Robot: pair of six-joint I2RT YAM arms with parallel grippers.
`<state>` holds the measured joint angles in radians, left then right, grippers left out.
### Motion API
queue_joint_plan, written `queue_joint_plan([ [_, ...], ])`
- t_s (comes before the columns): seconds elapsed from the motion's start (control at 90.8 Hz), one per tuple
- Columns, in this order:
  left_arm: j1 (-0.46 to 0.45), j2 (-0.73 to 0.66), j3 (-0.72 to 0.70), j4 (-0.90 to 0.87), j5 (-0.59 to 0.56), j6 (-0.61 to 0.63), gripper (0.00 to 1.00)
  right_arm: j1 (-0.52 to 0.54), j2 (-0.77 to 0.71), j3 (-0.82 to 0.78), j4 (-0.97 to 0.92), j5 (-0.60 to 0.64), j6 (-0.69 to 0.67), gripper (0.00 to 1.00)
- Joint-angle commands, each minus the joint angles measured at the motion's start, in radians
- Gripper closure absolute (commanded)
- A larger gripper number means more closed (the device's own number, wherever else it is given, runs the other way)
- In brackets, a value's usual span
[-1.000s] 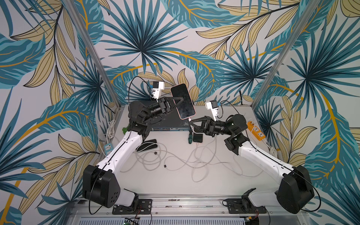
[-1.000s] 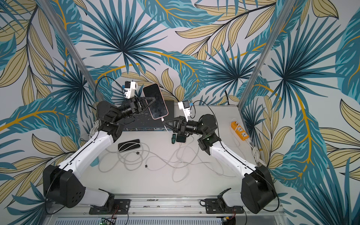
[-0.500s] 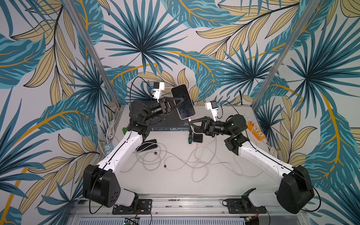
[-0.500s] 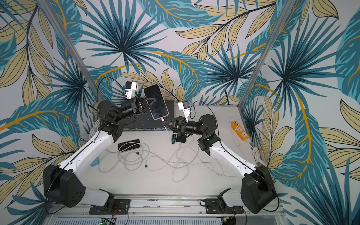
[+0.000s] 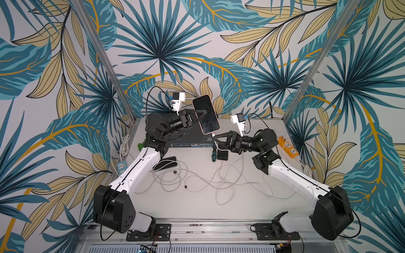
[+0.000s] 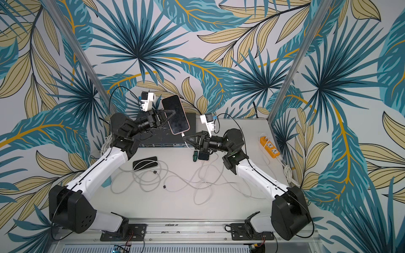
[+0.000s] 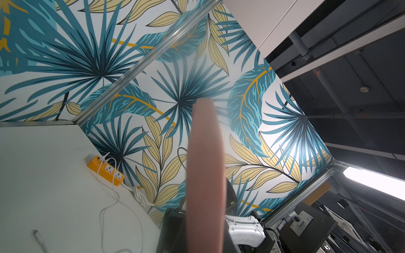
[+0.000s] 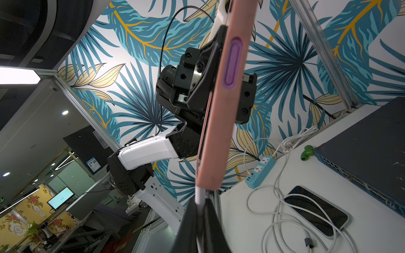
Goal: Plug the charging cable into the phone
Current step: Insert the charging cable into the phone.
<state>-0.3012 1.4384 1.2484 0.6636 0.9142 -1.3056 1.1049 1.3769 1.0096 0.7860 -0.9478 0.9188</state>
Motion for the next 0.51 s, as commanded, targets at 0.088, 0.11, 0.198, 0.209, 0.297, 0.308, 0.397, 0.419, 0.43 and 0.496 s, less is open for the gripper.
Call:
queue_joint_plan([
  [0.088,0.002,-0.023,0.030,0.060,0.011,0.006,1.00,0.000,0.013,-0.001,0.009,0.006,-0.015,1.00],
  [0.11,0.002,-0.025,0.028,0.060,0.012,0.007,1.00,-0.002,0.013,-0.001,0.010,0.006,-0.014,1.00],
  [0.198,0.002,-0.032,0.020,0.060,0.013,0.006,1.00,-0.002,0.014,0.000,0.010,0.007,-0.016,1.00],
  [0.209,0.001,-0.033,0.019,0.060,0.013,0.006,1.00,-0.002,0.014,-0.001,0.010,0.007,-0.015,1.00],
  [0.297,0.001,-0.040,0.011,0.060,0.015,0.008,1.00,-0.001,0.015,0.001,0.013,0.007,-0.014,1.00],
  [0.308,0.001,-0.041,0.010,0.060,0.016,0.009,1.00,-0.001,0.015,0.001,0.013,0.006,-0.014,1.00],
  [0.397,0.000,-0.044,0.004,0.060,0.018,0.010,1.00,-0.004,0.013,0.006,0.010,0.007,-0.015,1.00],
  [0.419,-0.001,-0.044,0.004,0.059,0.018,0.011,1.00,-0.004,0.013,0.006,0.010,0.007,-0.016,1.00],
  [0.43,-0.001,-0.045,0.003,0.059,0.018,0.012,1.00,-0.004,0.013,0.006,0.010,0.007,-0.015,1.00],
  [0.496,-0.003,-0.045,0.002,0.060,0.021,0.013,1.00,-0.004,0.012,0.009,0.010,0.007,-0.013,1.00],
])
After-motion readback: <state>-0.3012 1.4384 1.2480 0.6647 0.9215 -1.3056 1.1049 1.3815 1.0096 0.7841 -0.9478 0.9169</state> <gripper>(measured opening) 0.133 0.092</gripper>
